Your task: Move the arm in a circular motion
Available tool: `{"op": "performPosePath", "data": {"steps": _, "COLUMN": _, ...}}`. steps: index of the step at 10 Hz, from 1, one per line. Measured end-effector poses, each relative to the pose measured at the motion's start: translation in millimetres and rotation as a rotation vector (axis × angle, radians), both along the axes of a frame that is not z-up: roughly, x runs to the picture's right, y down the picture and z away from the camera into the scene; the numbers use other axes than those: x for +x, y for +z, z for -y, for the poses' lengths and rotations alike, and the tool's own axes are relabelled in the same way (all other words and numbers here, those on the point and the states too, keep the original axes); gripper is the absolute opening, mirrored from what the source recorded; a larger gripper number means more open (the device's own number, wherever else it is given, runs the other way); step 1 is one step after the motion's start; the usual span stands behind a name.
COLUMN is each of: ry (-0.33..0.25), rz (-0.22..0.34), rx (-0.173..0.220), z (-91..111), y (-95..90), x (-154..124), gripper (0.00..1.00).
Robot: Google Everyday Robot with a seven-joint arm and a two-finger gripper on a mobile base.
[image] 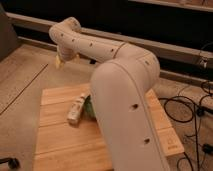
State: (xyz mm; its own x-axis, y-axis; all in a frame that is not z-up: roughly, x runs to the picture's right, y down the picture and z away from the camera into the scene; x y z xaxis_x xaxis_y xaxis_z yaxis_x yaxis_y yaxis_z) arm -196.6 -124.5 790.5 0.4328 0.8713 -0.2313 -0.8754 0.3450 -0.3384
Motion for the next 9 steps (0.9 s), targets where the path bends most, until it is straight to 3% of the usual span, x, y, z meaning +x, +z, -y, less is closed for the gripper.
{"op": "performPosePath", "data": {"steps": 2, "ry": 0.036, "rz": -0.055, "rx": -0.021, "z": -25, "y": -19.7, "x": 32, "gripper": 0.65}}
{"op": "performPosePath", "data": {"steps": 5, "ry": 0.143, "rz": -0.214, "rx": -0.062, "z": -65, "y": -39.9, "x": 112, "gripper": 0.65}}
{"op": "performPosePath", "data": {"steps": 7, "ry": 0.229, "rz": -0.340, "rx": -0.095, "z": -82, "y": -36.1, "x": 175, "gripper": 0.65}}
{"op": "performPosePath", "data": {"steps": 9, "ry": 0.314, "rz": -0.451, "rx": -0.119, "z": -83, "y": -19.3, "x": 236, "gripper": 0.65}}
